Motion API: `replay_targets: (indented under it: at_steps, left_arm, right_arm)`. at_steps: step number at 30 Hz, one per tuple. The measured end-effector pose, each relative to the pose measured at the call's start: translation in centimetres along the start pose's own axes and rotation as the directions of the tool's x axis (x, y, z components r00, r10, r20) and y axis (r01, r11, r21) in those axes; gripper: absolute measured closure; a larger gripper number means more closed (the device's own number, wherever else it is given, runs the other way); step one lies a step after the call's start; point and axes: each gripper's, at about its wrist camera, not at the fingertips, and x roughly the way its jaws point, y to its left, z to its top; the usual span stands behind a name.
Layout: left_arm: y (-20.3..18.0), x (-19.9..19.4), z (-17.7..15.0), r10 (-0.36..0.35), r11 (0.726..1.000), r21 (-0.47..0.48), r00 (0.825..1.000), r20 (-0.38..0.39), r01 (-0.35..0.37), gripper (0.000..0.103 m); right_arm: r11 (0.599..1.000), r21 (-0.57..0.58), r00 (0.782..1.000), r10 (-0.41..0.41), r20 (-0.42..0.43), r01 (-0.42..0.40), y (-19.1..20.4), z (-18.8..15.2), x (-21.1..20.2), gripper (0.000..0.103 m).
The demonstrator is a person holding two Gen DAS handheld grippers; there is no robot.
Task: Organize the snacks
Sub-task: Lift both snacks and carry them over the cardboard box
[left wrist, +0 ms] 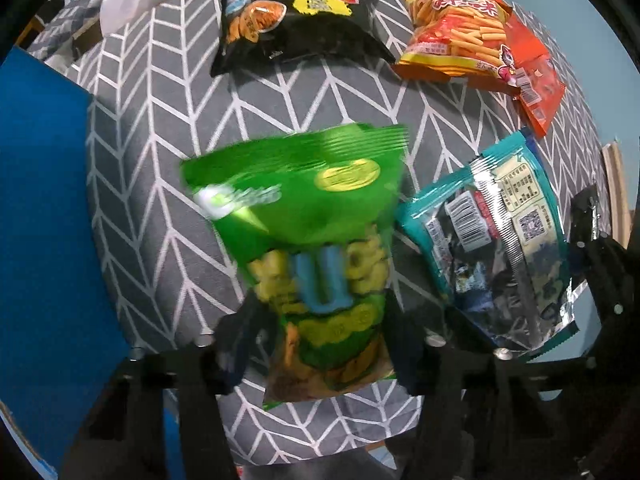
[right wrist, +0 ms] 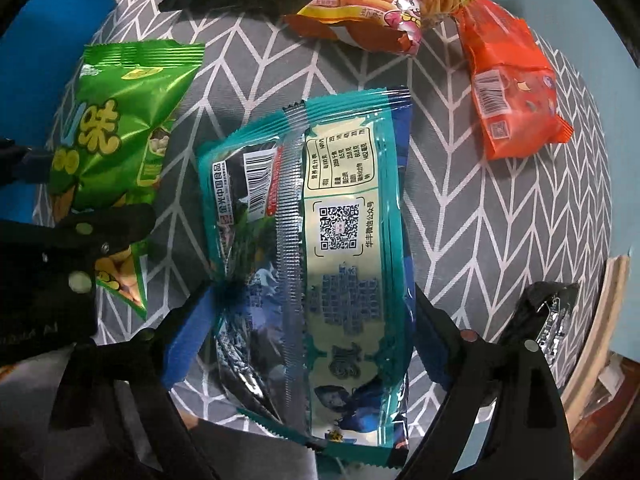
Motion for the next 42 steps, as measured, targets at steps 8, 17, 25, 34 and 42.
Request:
replay_targets:
  at_steps: [8, 17, 25, 34, 42]
  left_arm:
    - [1.2, -2.3, -0.4, 0.027, 0.999, 0.036, 0.999, 0.023, -0.027, 0.063]
    - [3.6, -6.1, -2.6, 0.063, 0.997, 0.029, 0.996, 0.064, -0.065, 0.065]
    - [5.0, -10.1, -3.2, 0.052, 0.999, 0.001, 0.994, 0.099, -0.052, 0.065]
    - [5.8, -14.2, -4.4, 0.055, 0.998, -0.014, 0.987, 0.15, -0.054, 0.065]
    - [6.8, -15.8, -4.6, 0.055, 0.997, -0.056, 0.981, 0.187, -0.045, 0.065]
  right_arm:
    - [0.996, 0.075, 0.998, 0.048, 0.028, -0.05, -0.7, -1.0, -0.9, 0.049]
    - [0.99, 0.095, 0.993, 0.095, 0.073, -0.101, -0.7, -2.4, -2.3, 0.068]
    - [0.987, 0.089, 0.988, 0.127, 0.093, -0.135, -1.3, -2.9, -4.1, 0.078]
    - [0.985, 0.077, 0.981, 0.144, 0.132, -0.155, -4.1, -2.8, -7.9, 0.079]
    - [0.986, 0.042, 0.973, 0.152, 0.172, -0.162, -6.6, -1.6, -12.5, 0.082]
